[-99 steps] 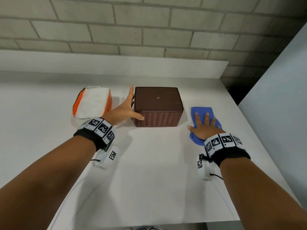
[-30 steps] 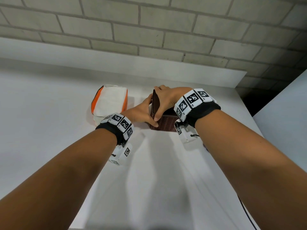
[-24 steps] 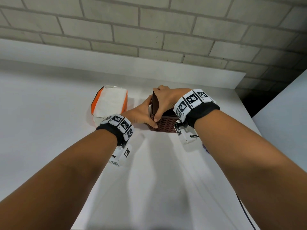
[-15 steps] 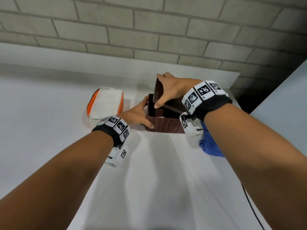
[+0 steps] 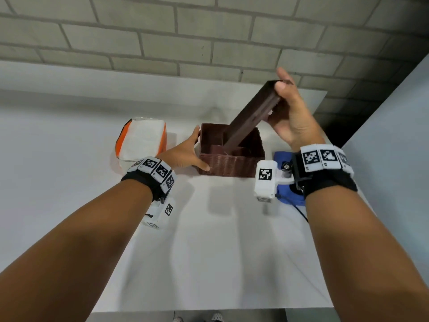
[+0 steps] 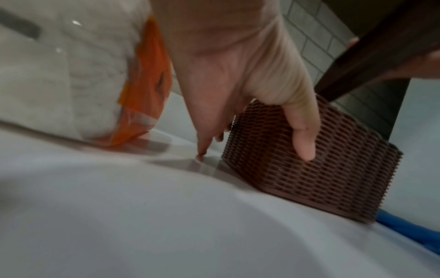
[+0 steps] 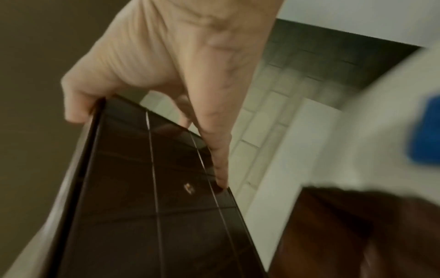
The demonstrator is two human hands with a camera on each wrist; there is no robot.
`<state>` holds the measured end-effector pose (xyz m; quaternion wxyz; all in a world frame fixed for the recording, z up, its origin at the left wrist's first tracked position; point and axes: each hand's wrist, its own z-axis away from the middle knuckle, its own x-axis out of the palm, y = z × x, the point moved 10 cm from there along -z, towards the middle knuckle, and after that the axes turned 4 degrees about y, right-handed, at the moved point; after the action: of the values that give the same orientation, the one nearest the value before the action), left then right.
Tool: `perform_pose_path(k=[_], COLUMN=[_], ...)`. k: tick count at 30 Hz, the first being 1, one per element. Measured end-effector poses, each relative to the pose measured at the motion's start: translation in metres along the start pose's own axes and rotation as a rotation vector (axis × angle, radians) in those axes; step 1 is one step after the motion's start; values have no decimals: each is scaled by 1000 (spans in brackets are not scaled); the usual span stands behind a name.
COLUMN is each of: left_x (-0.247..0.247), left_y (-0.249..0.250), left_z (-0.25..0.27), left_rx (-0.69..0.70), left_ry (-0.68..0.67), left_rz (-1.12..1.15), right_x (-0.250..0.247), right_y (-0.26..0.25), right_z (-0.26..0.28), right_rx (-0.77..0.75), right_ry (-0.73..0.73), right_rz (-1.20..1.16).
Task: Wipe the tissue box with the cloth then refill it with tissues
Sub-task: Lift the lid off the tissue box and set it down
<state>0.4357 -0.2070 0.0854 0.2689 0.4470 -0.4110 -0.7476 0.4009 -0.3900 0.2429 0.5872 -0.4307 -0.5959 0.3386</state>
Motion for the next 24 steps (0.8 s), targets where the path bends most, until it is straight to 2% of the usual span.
perform_pose_path(k=[2, 5, 9, 12, 15, 19, 24], left_x=[-2, -3, -8, -6, -1, 3, 7], left_y=[-2, -3, -10, -17, -17, -24, -19], left_z=[2, 9, 22, 32, 43, 47, 61], left_rx=[-10, -26, -66, -91, -88, -88, -82], left_ry=[20, 33, 69, 75, 42, 25, 33], left_rz=[7, 46, 105, 136, 159, 162, 98], right_x=[-17, -36, -59, -64, -68, -76, -85], right_y=[16, 43, 70, 80, 78, 77, 100], right_z=[11, 34, 71, 95, 116, 133, 149], right_rx=[25, 50, 70, 96, 90, 70, 101], right_ry=[90, 243, 535, 700, 811, 895, 908], right_rz=[-301, -615, -805, -743, -551, -236, -10])
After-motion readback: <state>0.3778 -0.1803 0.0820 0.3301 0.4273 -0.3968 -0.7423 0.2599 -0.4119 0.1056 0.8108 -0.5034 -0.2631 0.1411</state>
